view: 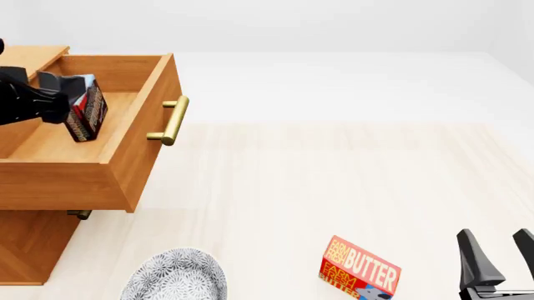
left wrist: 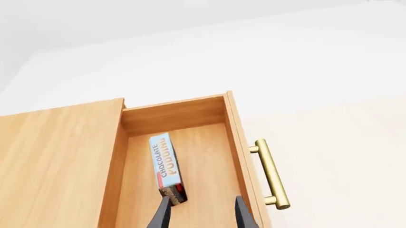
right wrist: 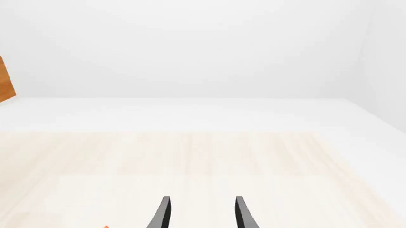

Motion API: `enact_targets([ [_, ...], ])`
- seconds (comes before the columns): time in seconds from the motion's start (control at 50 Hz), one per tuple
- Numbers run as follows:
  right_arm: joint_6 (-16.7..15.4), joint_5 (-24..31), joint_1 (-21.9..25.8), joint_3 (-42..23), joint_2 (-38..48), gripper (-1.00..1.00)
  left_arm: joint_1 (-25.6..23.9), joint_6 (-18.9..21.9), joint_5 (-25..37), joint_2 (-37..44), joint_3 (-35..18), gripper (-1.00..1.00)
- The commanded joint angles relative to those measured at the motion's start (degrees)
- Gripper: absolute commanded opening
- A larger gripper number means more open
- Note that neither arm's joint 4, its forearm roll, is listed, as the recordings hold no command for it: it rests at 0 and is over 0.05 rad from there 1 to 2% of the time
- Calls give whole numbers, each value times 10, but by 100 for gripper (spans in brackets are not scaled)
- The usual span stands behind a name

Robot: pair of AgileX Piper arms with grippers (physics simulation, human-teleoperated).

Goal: Put the chocolate pudding in the top drawer of the cabinet and close it.

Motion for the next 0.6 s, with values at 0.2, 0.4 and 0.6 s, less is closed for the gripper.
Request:
enact_targets([
  [0.2,0,0,0,0,0,100,-59,-9,37,3,-47,100],
  [0.4,0,0,0,0,0,100,-110,-28,31,27,-75,100],
  [0.6,0,0,0,0,0,100,-145,-42,24,52,-90,100],
])
